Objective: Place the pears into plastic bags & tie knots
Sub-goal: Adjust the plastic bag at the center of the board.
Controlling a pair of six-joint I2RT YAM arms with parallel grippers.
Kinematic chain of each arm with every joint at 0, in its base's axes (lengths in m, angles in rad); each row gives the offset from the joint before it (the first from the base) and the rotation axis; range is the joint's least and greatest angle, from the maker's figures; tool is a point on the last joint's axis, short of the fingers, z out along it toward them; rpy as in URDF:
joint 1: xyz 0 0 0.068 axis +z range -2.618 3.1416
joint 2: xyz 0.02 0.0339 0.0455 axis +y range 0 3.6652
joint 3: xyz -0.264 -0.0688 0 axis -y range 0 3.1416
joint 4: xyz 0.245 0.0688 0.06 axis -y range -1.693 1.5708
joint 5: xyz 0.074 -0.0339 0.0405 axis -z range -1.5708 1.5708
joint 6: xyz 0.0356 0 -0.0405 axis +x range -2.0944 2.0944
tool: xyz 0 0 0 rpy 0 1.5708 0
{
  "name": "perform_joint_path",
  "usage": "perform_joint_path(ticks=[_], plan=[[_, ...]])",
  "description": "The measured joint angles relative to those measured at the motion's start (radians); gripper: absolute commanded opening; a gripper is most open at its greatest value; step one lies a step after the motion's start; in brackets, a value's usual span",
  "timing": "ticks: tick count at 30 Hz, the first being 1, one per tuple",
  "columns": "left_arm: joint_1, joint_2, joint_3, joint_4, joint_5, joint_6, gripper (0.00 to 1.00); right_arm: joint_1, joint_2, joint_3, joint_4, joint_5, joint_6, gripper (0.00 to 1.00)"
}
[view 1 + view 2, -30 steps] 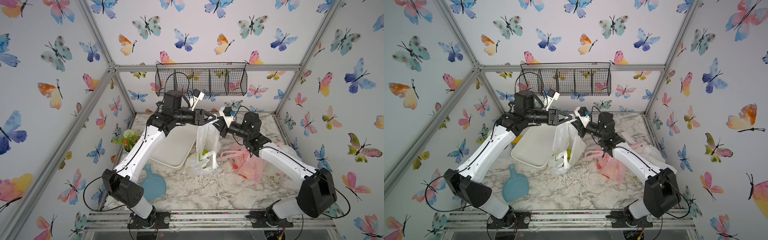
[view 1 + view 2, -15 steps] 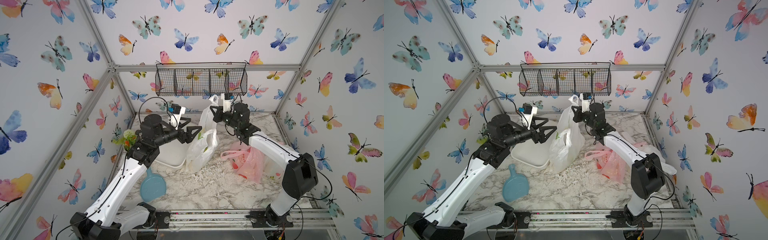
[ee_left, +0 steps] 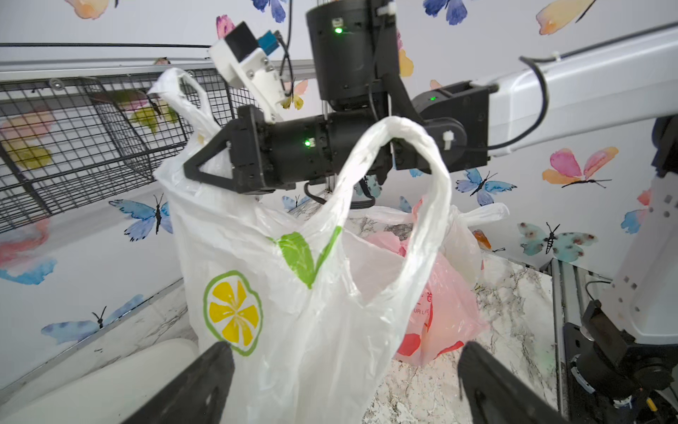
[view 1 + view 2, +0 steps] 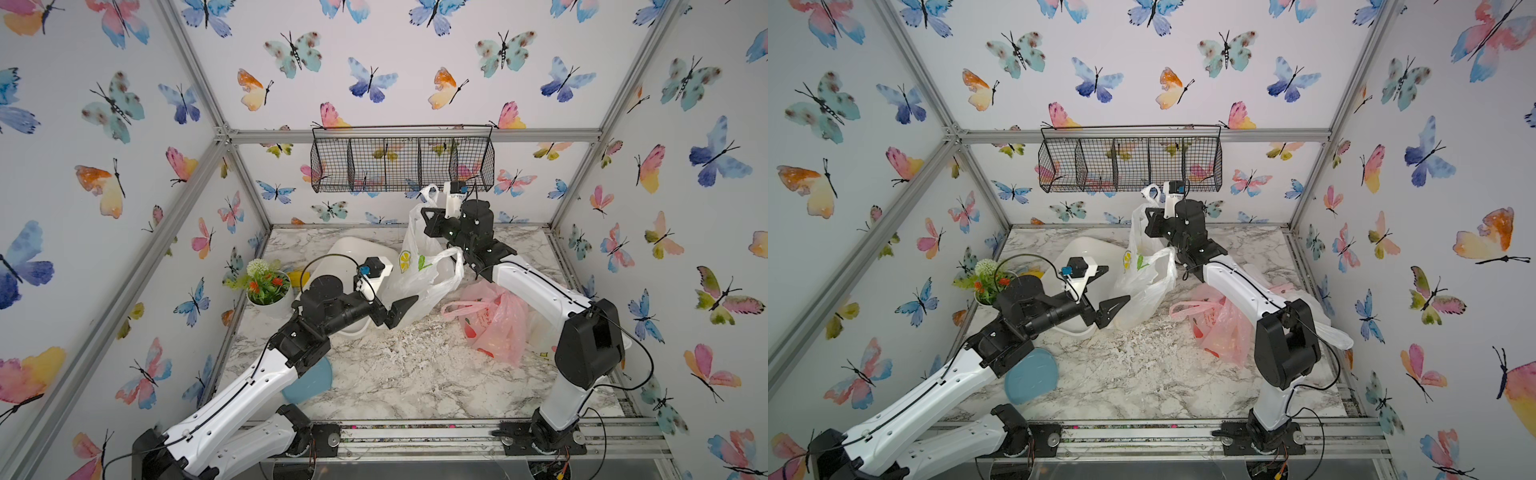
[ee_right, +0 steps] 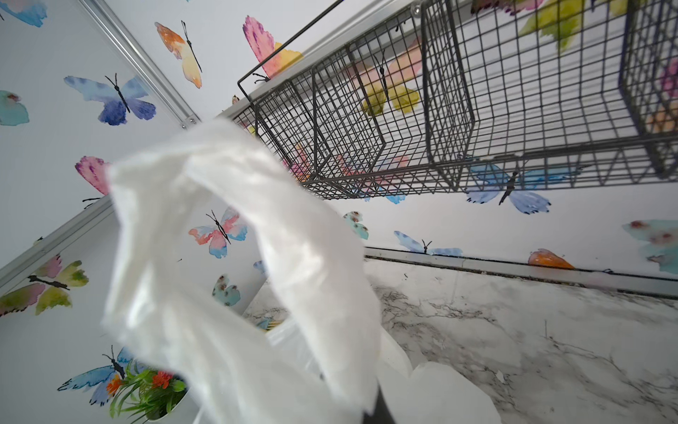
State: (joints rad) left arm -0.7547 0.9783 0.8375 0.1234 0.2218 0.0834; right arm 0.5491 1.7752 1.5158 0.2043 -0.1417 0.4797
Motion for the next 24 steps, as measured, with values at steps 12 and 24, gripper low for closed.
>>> perform_joint_path(ticks=[12, 24], plan=[[-0.115, 0.214, 0.005, 0.115, -0.173, 0.113, 0.98, 0.0, 0.005, 0.02, -0.005, -0.002, 0.01, 0.02], [-0.141, 0.373, 0.05, 0.222, -0.37, 0.14, 0.99, 0.0, 0.005, 0.02, -0.009, -0.013, 0.017, 0.02]])
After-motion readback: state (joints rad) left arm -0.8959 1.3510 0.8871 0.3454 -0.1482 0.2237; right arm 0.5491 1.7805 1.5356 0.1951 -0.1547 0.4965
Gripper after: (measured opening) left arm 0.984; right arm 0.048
